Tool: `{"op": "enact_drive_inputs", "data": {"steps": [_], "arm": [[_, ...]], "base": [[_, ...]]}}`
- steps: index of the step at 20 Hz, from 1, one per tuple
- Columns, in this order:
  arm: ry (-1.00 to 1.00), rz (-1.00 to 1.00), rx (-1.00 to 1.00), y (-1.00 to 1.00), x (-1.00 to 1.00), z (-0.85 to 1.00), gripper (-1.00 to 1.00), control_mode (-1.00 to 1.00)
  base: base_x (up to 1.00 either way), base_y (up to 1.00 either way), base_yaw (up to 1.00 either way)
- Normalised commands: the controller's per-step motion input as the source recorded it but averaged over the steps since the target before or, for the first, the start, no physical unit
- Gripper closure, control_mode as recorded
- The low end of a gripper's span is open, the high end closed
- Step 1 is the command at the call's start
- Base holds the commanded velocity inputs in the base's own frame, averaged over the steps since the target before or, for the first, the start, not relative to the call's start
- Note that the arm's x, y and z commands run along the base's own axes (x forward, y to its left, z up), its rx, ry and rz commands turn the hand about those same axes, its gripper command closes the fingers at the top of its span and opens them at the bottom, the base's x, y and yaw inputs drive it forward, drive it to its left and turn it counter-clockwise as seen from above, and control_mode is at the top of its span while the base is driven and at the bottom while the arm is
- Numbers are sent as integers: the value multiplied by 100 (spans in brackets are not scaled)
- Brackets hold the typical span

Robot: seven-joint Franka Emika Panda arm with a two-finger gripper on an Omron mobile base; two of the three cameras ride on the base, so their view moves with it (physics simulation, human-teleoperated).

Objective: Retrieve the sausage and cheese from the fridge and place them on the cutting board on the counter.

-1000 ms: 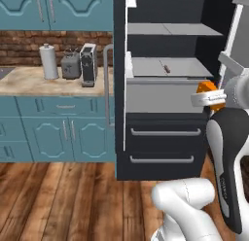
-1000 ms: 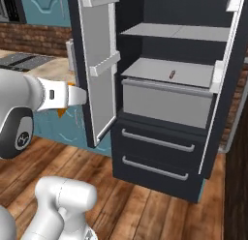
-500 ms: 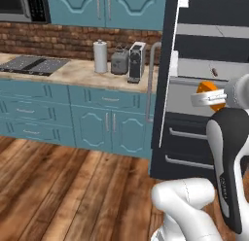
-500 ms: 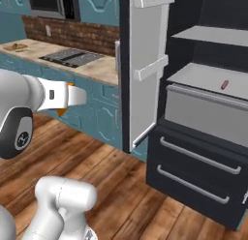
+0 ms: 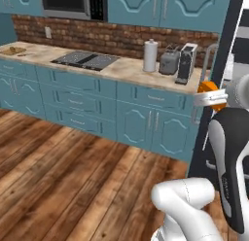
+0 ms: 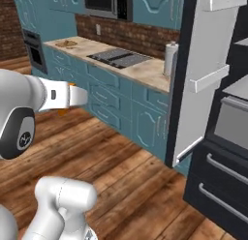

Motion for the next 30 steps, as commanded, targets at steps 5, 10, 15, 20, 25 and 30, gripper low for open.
{"op": "enact_drive_inputs", "data": {"steps": [5, 10, 15, 20, 25, 30], "arm": [[0, 0, 0, 0, 0, 0, 100, 100], [0, 0, 0, 0, 0, 0, 100, 100], [0, 0, 0, 0, 0, 0, 100, 100], [0, 0, 0, 0, 0, 0, 100, 100], [0, 0, 0, 0, 0, 0, 100, 100], [0, 0, 0, 0, 0, 0, 100, 100]], "base": [[39, 94, 26], [97, 100, 16], [100, 100, 13], [100, 100, 10], [100, 100, 4], [100, 100, 0]]}}
